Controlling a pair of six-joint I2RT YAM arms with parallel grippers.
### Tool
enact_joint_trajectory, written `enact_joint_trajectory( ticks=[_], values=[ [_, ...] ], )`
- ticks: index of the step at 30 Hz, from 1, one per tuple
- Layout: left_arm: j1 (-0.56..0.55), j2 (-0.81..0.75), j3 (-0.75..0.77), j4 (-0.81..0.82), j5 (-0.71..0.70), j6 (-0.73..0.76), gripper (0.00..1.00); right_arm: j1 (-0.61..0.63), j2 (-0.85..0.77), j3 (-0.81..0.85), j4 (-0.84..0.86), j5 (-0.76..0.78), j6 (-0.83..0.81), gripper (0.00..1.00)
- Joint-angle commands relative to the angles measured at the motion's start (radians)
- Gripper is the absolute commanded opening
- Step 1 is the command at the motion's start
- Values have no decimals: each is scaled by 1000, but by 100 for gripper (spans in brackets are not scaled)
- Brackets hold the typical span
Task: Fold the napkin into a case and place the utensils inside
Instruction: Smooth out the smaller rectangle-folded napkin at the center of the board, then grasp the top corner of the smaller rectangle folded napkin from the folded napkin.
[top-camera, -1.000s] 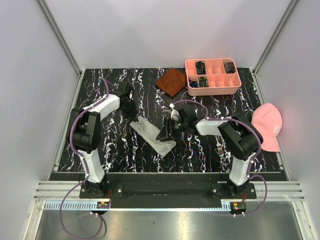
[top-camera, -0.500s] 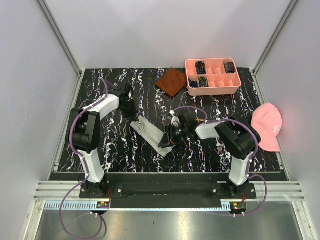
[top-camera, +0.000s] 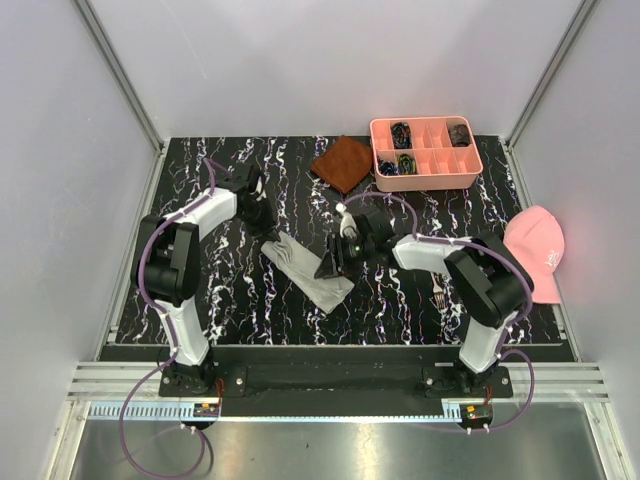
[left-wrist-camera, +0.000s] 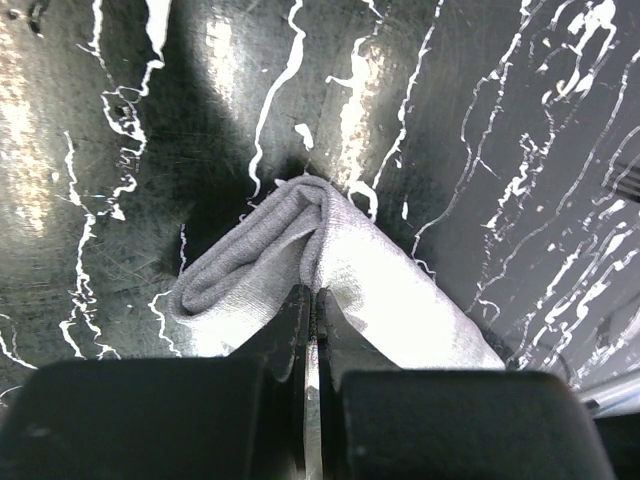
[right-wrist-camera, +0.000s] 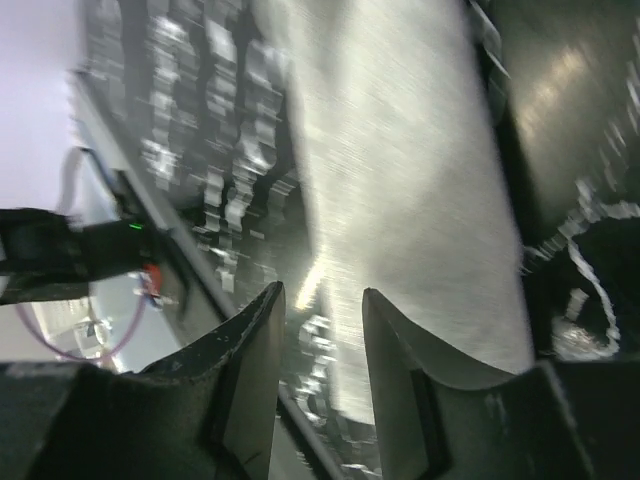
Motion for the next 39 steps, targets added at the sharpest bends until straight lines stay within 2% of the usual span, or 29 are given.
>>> enact_joint_trajectory(
  ticks=[1,4,8,14,20,22,26,32,37,39],
  values=[
    [17,-32,1,33,69,16,0,3,96,-94,81,29,-33,45],
    [23,-45,-4,35,79,14,0,6,113,-71,48,43,-62,42],
    [27,-54,-7,36,116,11,0,6,44,11,-12,82,-94,41],
    [27,-69,-24,47,155,-7,0,6,56,207,-97,100,-169,54],
    [31,-77,-38,52,161,-13,0,11,182,376,-60,11,-184,62],
    [34,-81,-41,55,165,-18,0,19,203,395,8,-4,-188,66],
    [42,-89,-59,72,184,-36,0,29,278,435,43,-26,-211,66],
    [57,-86,-78,113,233,-67,0,40,317,429,115,-33,-237,60],
    [65,-78,-87,131,271,-89,0,48,337,429,130,-35,-266,59],
    [73,-80,-91,142,283,-101,0,55,347,443,120,-38,-267,54]
  ],
)
